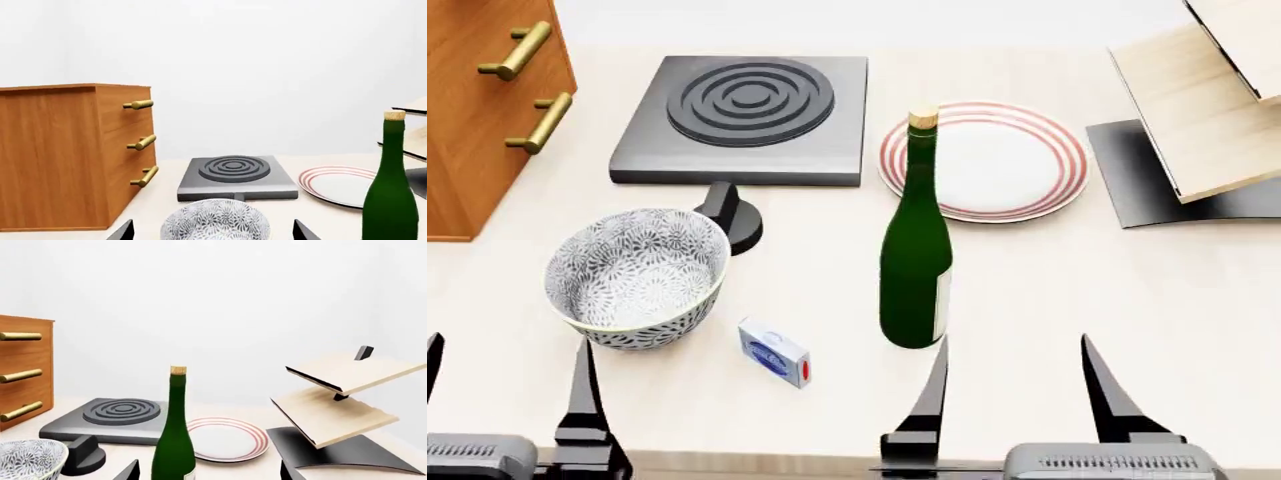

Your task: Put the bowl on the top of the cabinet.

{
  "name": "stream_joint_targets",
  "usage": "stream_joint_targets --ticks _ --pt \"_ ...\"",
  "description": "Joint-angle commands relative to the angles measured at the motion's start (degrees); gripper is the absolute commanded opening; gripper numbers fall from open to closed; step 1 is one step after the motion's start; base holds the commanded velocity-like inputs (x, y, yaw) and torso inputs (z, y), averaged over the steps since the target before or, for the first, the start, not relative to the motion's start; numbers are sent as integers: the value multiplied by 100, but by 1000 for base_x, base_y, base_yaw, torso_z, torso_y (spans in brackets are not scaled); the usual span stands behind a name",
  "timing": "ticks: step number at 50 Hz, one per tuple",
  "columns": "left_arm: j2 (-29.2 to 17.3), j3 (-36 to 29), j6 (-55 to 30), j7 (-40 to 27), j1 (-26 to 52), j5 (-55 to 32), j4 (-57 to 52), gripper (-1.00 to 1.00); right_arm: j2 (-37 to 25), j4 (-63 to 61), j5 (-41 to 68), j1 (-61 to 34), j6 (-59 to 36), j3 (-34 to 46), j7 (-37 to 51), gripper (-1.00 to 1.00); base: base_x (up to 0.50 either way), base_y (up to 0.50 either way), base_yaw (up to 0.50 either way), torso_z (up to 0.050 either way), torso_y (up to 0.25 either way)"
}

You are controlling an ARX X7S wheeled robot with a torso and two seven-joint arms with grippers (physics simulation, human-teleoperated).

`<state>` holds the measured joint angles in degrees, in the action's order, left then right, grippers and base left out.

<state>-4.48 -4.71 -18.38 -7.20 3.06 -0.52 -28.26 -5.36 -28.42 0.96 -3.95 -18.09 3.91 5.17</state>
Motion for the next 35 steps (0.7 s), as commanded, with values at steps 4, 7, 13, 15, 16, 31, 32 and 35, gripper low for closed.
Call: stream_joint_targets --ticks 4,7,13,15,16,31,32,35 --pt "-137 -100 -355 -189 64 -27 -566 100 -142 -489 69 -96 -333 81 126 100 0 0 0 0 0" --pt "-158 -111 -359 -215 69 -53 -566 100 -156 -470 86 -101 -320 90 154 100 0 0 0 0 0" --pt "-206 -135 -343 -266 56 -88 -566 100 -177 -418 167 -72 -273 94 184 100 0 0 0 0 0" --pt "-219 -135 -344 -282 59 -105 -565 100 -186 -442 198 -75 -291 91 193 100 0 0 0 0 0" --pt "-226 -137 -349 -289 58 -113 -573 100 -192 -445 202 -75 -288 95 201 100 0 0 0 0 0" --pt "-310 -199 -326 -386 69 -196 -567 100 -305 -376 229 -72 -188 206 252 100 0 139 0 0 0" --pt "-316 -203 -330 -395 69 -197 -574 100 -304 -377 267 -76 -194 186 251 100 0 500 0 0 0" --pt "-331 -213 -341 -414 70 -211 -583 100 -302 -403 339 -81 -217 145 271 100 0 500 0 0 0"
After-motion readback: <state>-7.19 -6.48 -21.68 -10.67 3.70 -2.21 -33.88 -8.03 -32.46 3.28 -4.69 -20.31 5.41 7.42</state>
